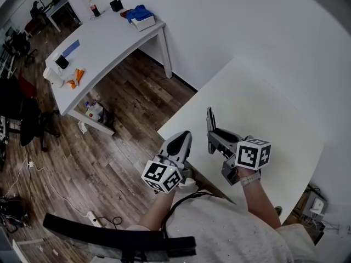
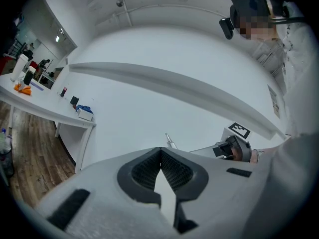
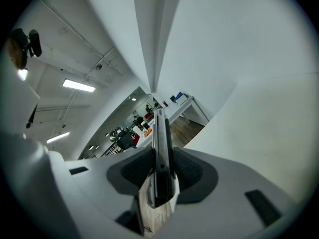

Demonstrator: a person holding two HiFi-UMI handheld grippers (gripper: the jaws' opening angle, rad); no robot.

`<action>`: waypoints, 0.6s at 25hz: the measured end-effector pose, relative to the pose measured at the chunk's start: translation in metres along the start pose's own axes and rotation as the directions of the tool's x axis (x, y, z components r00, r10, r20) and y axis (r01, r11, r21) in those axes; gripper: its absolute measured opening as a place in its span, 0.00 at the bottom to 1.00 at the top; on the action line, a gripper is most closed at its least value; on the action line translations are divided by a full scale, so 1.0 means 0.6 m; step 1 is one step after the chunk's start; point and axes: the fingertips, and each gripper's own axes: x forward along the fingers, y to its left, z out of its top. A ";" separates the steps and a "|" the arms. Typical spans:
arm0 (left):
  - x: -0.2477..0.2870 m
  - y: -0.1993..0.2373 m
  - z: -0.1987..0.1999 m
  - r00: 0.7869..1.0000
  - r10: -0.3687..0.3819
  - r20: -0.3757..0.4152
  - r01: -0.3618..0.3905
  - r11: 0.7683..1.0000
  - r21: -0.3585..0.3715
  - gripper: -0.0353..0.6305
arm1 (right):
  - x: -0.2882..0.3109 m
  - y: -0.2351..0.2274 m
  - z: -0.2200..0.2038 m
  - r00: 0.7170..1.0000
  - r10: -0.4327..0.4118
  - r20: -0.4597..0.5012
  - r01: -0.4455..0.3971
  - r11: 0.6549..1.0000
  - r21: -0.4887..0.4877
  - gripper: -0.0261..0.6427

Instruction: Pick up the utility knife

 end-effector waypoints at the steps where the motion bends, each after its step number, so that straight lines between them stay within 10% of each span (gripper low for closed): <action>1: 0.001 -0.001 0.000 1.000 -0.002 0.000 0.002 1.000 0.001 0.06 | -0.001 -0.001 -0.001 1.000 -0.002 -0.001 0.002 1.000 -0.002 0.24; 15: -0.002 -0.006 -0.003 1.000 -0.008 -0.004 0.008 1.000 -0.001 0.06 | -0.018 -0.006 0.011 0.999 -0.009 0.043 0.008 0.999 0.033 0.24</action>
